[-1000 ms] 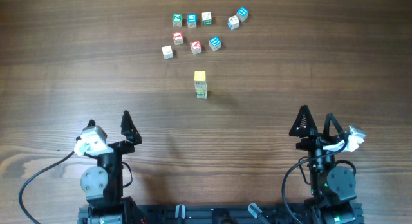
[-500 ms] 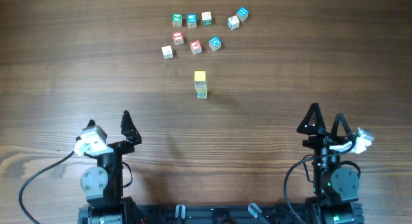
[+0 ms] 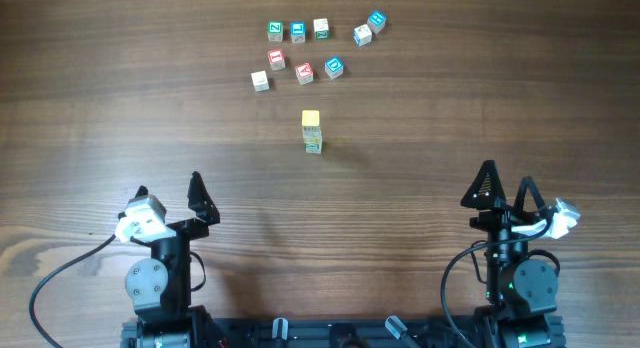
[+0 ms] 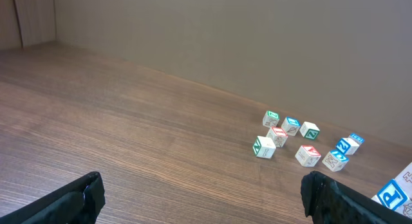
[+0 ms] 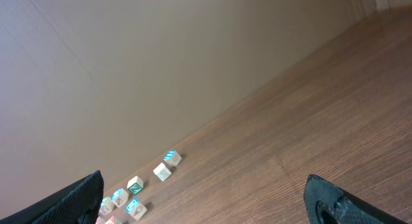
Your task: Form a tower
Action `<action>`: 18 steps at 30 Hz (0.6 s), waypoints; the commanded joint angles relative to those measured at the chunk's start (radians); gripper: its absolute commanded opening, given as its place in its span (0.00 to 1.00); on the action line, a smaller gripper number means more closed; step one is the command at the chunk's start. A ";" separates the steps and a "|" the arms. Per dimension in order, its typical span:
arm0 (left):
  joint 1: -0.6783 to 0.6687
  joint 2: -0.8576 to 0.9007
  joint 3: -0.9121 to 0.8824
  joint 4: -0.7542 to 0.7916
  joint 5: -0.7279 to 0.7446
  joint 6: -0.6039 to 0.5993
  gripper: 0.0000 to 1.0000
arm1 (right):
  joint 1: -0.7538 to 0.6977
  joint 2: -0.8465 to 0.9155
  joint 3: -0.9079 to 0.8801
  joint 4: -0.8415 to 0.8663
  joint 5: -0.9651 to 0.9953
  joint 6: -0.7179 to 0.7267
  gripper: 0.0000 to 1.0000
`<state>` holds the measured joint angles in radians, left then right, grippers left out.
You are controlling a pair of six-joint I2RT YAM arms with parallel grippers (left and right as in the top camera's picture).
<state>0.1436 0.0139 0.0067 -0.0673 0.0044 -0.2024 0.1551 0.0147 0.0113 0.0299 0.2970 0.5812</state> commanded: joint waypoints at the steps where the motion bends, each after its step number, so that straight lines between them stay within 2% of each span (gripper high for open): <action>1: -0.004 -0.008 0.000 -0.006 -0.006 0.016 1.00 | -0.004 -0.011 -0.006 0.000 0.011 -0.002 1.00; 18: -0.004 -0.008 0.000 -0.006 -0.006 0.016 1.00 | -0.004 -0.011 -0.006 0.002 0.011 -0.032 1.00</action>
<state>0.1436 0.0139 0.0067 -0.0673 0.0048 -0.2024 0.1551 0.0147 0.0113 0.0299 0.2970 0.5808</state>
